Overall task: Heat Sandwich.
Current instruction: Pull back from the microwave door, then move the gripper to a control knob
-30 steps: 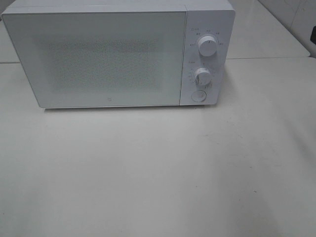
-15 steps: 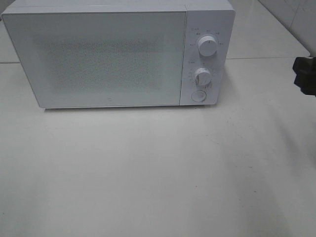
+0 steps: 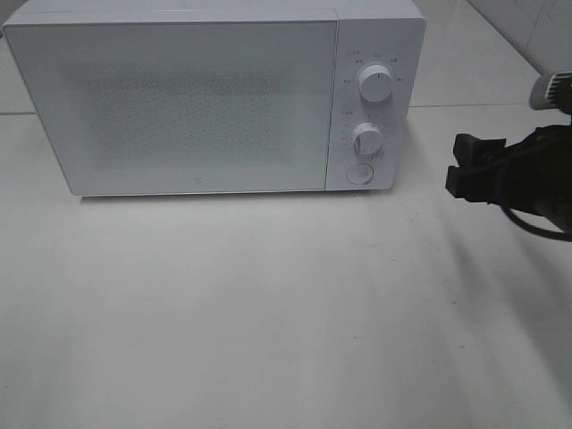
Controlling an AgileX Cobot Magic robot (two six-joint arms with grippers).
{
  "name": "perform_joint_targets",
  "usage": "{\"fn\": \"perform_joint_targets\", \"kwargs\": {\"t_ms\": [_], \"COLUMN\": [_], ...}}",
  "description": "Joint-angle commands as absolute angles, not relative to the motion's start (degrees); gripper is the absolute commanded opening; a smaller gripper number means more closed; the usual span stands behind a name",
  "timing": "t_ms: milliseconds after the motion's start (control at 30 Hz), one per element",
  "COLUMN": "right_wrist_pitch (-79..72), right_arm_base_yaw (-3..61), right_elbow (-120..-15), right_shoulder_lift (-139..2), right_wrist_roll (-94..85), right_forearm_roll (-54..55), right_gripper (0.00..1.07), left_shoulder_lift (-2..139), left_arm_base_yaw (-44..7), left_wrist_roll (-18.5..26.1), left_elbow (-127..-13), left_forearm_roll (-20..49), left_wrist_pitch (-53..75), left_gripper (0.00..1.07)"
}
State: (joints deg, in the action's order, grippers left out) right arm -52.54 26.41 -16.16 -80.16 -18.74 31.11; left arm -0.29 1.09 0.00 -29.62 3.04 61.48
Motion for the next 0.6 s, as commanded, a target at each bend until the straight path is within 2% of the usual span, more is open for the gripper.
{"fn": "perform_joint_targets", "kwargs": {"t_ms": [33, 200, 333, 600], "right_wrist_pitch": [-58.38, -60.56, -65.37, -66.92], "right_arm_base_yaw": [32.60, 36.33, 42.46, 47.04], "right_elbow": [-16.16, -16.16, -16.44, -20.45], "right_shoulder_lift": [-83.48, -85.54, -89.09, -93.51], "right_wrist_roll": [-21.03, -21.37, -21.37, -21.94], "right_forearm_roll": [38.33, 41.88, 47.38, 50.71], "right_gripper": [0.76, 0.76, 0.76, 0.76], "left_shoulder_lift": [-1.66, -1.66, -1.66, -1.66], "left_arm_base_yaw": [1.32, 1.32, 1.32, 1.32], "left_wrist_roll": [0.00, 0.00, 0.00, 0.00], "left_elbow": [-29.51, -29.51, -29.51, -29.51], "left_forearm_roll": [3.04, 3.04, 3.04, 3.04], "left_wrist_pitch": [61.31, 61.31, 61.31, 61.31], "left_gripper": [0.97, 0.97, 0.97, 0.97]}}
